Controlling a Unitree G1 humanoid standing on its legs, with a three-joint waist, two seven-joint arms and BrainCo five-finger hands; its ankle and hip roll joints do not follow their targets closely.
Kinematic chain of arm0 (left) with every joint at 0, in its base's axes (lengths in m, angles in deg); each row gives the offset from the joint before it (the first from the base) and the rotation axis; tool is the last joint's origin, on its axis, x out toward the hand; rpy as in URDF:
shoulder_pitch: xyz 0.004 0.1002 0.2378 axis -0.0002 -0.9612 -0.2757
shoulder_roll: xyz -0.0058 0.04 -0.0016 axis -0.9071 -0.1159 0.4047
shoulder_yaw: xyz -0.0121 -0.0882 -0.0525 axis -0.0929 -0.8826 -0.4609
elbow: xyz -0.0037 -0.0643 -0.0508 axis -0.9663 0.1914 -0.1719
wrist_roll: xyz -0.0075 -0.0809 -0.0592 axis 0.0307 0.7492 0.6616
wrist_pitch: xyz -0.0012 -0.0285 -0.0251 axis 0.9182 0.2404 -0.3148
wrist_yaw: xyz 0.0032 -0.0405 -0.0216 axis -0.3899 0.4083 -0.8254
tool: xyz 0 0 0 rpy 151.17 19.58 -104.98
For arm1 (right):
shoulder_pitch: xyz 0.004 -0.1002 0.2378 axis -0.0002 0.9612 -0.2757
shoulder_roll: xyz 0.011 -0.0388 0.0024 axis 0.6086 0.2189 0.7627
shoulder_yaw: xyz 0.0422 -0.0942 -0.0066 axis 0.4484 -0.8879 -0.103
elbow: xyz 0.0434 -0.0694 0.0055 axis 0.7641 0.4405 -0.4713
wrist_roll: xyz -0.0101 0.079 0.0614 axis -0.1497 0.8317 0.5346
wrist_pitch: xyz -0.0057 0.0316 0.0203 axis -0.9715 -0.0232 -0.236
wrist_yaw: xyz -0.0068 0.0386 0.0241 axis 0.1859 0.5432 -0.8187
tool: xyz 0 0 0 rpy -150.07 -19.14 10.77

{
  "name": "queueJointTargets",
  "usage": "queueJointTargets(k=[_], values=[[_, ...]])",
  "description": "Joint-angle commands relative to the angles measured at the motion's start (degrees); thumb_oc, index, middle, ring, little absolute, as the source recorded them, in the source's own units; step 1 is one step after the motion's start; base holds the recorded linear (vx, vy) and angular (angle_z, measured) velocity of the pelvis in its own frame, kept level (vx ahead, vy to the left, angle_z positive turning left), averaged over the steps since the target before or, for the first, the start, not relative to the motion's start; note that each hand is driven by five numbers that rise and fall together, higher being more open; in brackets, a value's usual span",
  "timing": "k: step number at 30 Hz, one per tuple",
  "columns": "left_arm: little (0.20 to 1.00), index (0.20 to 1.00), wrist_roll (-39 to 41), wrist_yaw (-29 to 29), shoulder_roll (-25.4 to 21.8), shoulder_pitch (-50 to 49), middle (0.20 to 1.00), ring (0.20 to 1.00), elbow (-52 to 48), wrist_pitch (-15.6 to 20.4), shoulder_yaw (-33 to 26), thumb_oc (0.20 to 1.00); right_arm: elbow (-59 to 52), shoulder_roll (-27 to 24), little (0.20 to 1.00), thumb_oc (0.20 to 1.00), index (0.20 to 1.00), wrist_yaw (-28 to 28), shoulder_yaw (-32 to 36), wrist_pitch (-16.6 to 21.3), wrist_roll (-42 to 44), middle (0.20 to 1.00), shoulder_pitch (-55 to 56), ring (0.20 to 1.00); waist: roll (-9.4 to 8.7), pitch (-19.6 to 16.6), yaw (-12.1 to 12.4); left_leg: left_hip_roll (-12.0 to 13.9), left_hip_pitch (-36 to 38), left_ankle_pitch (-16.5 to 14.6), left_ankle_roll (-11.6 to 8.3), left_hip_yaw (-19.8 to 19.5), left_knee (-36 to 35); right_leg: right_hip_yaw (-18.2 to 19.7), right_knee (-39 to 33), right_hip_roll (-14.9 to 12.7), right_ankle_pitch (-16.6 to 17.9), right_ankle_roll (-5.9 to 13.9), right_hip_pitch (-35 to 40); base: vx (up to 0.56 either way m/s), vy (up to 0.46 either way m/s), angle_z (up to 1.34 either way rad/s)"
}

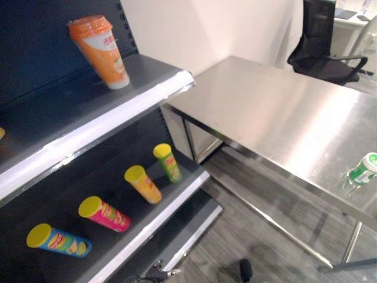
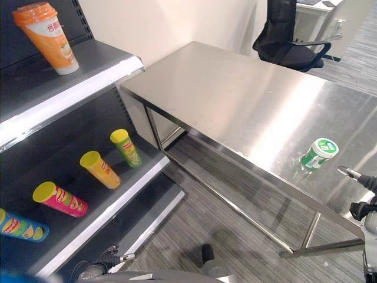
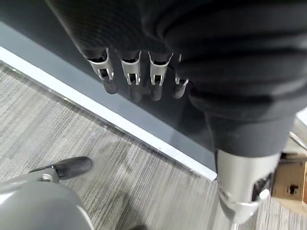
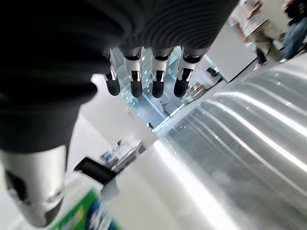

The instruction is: Put the goods on the table back onto the shelves and tidy them up.

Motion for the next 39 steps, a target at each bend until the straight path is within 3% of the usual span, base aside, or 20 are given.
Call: queueJointTargets(k=[1,14,34,35,36,37,38,39], values=[[1.0,1.0,1.09,0.4,-4.83,2.02,1.0,1.0,0.19,0.35,0.38,1.0,-0.86,-1.09,1.0,1.0,1.0,-1.15,1.4,2.67,2.38,1.0,-1.89,1.0,-4.57,-0.93,0.63,2.58,-2.8,2.82,-1.3,8.49,1.66,0.53,5.72,-2.6,-12.74,1.69,2.72,0.02,0.001,0.34],[1.0,1.0,1.21,-0.15,-3.79,1.18,1.0,1.0,0.4,0.54,1.74,1.0,5.51,-0.54,1.0,1.0,1.0,0.62,-4.64,1.94,2.02,1.0,-5.26,1.0,-4.0,-1.72,2.08,1.57,-0.39,2.88,-0.65,9.87,-1.37,-0.47,5.61,-3.69,-12.23,2.36,3.53,0.01,0.023,0.05],[1.0,1.0,1.78,0.74,-3.31,0.24,1.0,1.0,0.77,0.67,1.27,1.0,7.6,-0.85,1.0,1.0,1.0,-1.43,-6.63,1.2,-0.41,1.0,-7.86,1.0,-3.89,-1.96,3.4,0.7,0.5,2.56,-0.08,9.81,-2.11,-0.99,5.09,-4.61,-11.95,2.88,4.22,0.0,0.003,0.0],[1.0,1.0,1.9,0.95,-3.33,0.13,1.0,1.0,0.61,0.71,1.19,1.0,7.34,-0.51,0.762,0.762,0.762,-1.91,-6.46,1.33,-0.29,0.762,-7.94,0.762,-3.87,-2.02,3.53,0.75,0.61,2.54,-0.11,9.86,-2.16,-1.17,4.96,-4.6,-11.99,2.87,4.42,0.0,0.0,0.0],[1.0,1.0,2.07,0.98,-3.36,0.11,1.0,1.0,0.45,0.74,1.14,1.0,7.51,-0.43,0.576,0.576,0.576,-2.06,-6.5,1.45,-0.03,0.576,-8.11,0.576,-3.87,-2.04,3.6,0.76,0.6,2.56,-0.11,9.82,-2.15,-1.14,4.94,-4.58,-12.0,2.84,4.49,0.0,0.0,0.0],[1.0,1.0,2.11,0.97,-3.41,0.08,1.0,1.0,0.35,0.73,1.13,1.0,7.67,-0.39,0.501,0.501,0.501,-2.13,-6.64,1.47,0.09,0.501,-8.26,0.501,-3.89,-2.06,3.67,0.81,0.62,2.55,-0.12,9.81,-2.16,-1.18,4.92,-4.55,-12.02,2.83,4.51,0.0,0.0,0.0],[1.0,1.0,2.14,0.95,-3.47,0.04,1.0,1.0,0.26,0.73,1.07,1.0,7.71,-0.37,0.2,0.2,0.2,-2.13,-6.84,1.46,0.09,0.2,-8.46,0.2,-3.9,-2.04,3.74,0.86,0.64,2.57,-0.12,9.83,-2.14,-1.21,4.87,-4.51,-12.02,2.84,4.56,0.0,0.0,0.0],[1.0,1.0,2.13,1.03,-3.48,-0.01,1.0,1.0,0.26,0.7,0.97,1.0,7.74,-0.34,0.2,0.2,0.2,-2.1,-7.05,1.48,0.03,0.2,-8.63,0.2,-3.9,-2.06,3.8,0.94,0.7,2.59,-0.14,9.83,-2.15,-1.27,4.8,-4.44,-12.04,2.82,4.61,0.0,0.0,0.0]])
